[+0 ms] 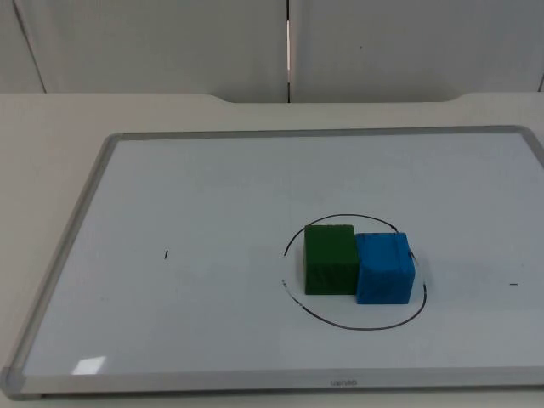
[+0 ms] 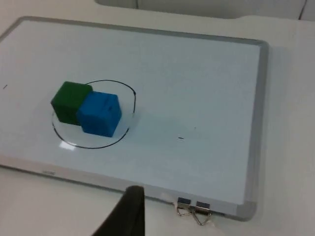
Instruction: Push the two cubes into the marked area.
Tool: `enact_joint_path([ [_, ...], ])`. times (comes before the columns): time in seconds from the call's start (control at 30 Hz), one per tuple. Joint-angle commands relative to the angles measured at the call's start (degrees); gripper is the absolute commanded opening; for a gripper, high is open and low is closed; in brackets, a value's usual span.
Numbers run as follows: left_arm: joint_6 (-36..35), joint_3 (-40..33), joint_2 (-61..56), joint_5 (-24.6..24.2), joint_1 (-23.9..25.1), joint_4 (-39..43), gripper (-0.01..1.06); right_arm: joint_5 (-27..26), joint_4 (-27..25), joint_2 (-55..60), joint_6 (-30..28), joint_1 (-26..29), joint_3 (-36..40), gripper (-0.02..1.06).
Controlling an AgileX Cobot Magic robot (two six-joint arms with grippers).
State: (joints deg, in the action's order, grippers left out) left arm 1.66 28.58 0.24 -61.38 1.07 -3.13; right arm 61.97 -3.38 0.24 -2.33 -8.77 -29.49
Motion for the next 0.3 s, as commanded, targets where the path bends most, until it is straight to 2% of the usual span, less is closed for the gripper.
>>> enact_joint_path([
  [0.0,-0.02,-0.28,-0.24,-0.17,0.1,-0.25,1.05,-0.22,-0.11,-0.24,0.17,3.23,0.0,1.05],
  [0.27,-0.02,-0.28,-0.24,-0.17,0.1,-0.25,1.05,-0.22,-0.11,-0.24,0.17,10.03,0.0,1.05],
])
